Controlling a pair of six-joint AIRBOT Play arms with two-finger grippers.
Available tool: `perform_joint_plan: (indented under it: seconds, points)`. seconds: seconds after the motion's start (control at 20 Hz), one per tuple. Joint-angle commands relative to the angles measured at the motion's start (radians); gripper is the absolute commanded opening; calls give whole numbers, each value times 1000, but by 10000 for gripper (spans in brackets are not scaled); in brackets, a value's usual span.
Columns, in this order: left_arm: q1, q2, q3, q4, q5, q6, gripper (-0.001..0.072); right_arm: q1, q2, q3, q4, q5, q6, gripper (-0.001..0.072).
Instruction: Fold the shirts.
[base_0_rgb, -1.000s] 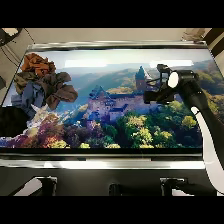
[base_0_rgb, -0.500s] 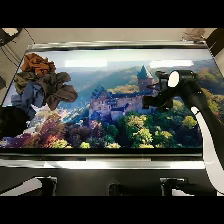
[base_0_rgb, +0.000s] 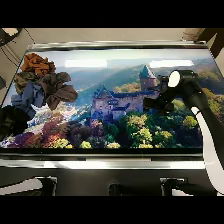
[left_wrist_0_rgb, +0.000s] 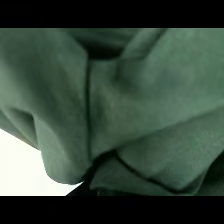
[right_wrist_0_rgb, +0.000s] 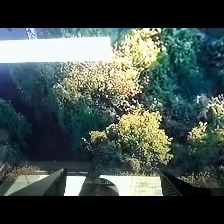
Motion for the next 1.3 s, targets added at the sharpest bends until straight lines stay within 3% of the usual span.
perform_joint_plan:
  seconds: [0.0, 0.3, 0.45, 0.6, 0.8, 0.95, 1.1, 1.2, 1.25]
  points:
    - [-8, 106, 41, -97, -2, 5, 36, 1, 29, 0, -37, 13, -27, 680]
    - [-95, 608, 71, -293, -13, 9, 36, 0, 132, 1, -125, -21, -49, 680]
    - [-338, 831, 71, -362, -27, 8, 36, 0, 206, 1, -143, -92, -49, 681]
    - [-670, 911, 70, -389, -29, 5, 36, 0, 289, 1, -164, -145, -49, 681]
    - [-1074, 816, 36, -363, -56, 6, 36, 0, 394, 1, -173, -119, -48, 681]
    - [-1284, 632, -15, -360, -93, 39, 36, 0, 444, 1, -187, -54, -48, 681]
    - [-1388, 384, -7, -366, -136, 117, 36, 0, 447, -5, -186, 46, -41, 681]
    - [-1397, 225, 36, -419, -167, 180, 37, 0, 447, -17, -187, 36, -40, 681]
    - [-1392, 153, 81, -448, -206, 214, 83, 0, 447, -24, -187, 16, -40, 681]
